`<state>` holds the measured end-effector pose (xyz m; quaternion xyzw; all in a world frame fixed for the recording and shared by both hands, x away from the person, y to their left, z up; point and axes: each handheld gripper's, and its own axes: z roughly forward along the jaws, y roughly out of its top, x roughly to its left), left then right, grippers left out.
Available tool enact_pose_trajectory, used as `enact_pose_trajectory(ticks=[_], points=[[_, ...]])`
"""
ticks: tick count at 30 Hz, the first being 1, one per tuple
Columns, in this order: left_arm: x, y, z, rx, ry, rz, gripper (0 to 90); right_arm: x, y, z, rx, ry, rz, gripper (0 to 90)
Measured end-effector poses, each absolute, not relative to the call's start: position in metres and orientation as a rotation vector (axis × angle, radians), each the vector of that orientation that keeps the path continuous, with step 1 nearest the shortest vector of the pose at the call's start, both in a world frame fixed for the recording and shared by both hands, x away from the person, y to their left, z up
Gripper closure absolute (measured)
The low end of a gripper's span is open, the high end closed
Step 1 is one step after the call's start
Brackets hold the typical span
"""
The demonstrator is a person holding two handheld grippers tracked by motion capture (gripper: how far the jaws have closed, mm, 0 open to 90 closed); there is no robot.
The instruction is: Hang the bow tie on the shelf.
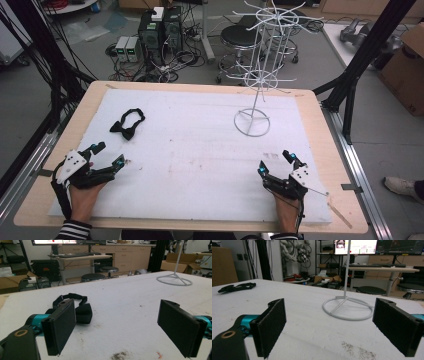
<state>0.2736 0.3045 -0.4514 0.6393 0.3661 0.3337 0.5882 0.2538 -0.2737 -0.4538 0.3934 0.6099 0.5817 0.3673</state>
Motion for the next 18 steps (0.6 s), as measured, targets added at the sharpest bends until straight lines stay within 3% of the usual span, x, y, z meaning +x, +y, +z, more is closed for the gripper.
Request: enact_pose_trajectory(ticks=[18], points=[[0.2743,0.3056,-0.4514,1.476,0.868,0.771,15.3,0.2539,-0.2748,-0.4539,1.014,1.559,1.501,10.7]])
